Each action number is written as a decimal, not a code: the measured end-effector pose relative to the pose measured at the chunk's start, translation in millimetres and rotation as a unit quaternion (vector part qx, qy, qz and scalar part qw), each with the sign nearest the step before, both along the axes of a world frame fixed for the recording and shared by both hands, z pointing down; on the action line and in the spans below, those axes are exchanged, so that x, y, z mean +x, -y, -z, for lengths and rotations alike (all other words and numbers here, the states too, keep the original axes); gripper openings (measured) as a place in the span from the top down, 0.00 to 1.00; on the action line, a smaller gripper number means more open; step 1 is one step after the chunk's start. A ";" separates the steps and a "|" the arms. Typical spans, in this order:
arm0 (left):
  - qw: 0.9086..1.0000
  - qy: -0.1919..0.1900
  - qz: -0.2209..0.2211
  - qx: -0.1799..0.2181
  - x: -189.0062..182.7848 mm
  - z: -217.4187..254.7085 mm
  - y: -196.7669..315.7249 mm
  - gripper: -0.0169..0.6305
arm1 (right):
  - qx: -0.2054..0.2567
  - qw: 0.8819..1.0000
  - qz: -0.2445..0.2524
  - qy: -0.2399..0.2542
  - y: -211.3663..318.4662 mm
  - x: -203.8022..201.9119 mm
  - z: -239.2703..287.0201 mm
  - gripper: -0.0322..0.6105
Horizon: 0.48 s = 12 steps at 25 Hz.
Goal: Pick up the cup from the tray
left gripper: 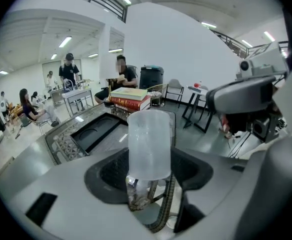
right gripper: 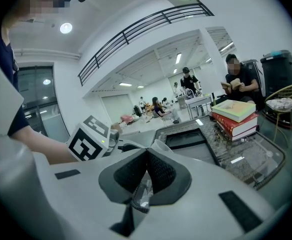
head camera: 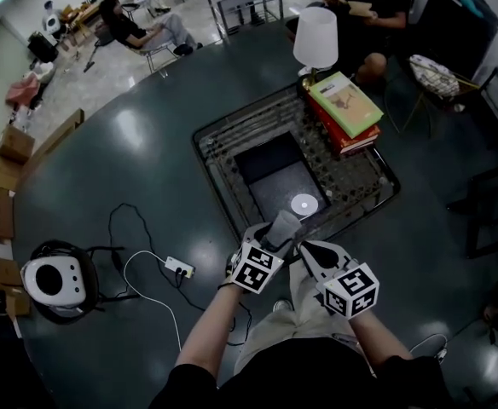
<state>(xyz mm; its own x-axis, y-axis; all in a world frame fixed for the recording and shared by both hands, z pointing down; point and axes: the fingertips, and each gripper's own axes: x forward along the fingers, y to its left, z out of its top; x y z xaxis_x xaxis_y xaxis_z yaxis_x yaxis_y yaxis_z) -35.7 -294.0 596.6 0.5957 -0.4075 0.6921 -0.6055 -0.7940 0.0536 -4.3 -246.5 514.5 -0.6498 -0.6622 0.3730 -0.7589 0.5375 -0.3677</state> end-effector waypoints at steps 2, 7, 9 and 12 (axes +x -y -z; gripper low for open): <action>1.000 -0.021 0.015 0.002 0.4 12.1 -8.9 0.57 | 0.005 1.000 -0.005 0.000 -3.8 0.8 3.1 0.93; 0.996 -0.073 0.048 0.006 -3.0 37.0 -37.8 0.57 | 0.017 1.000 -0.004 -0.007 -19.5 -1.8 14.8 0.93; 0.994 -0.090 0.059 0.014 -4.6 52.2 -49.7 0.57 | 0.023 1.000 -0.004 -0.008 -25.5 -2.8 19.5 0.93; 0.991 -0.109 0.069 0.031 -6.5 67.7 -64.0 0.57 | 0.031 0.999 -0.005 -0.009 -32.5 -3.3 24.8 0.93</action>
<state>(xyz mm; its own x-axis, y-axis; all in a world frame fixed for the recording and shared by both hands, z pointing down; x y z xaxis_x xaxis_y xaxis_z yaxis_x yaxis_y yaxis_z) -42.1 -230.0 528.9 0.6638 -0.5331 0.5246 -0.6880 -0.7103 0.1487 -7.6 -214.0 489.7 -0.6368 -0.6908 0.3424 -0.7704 0.5516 -0.3198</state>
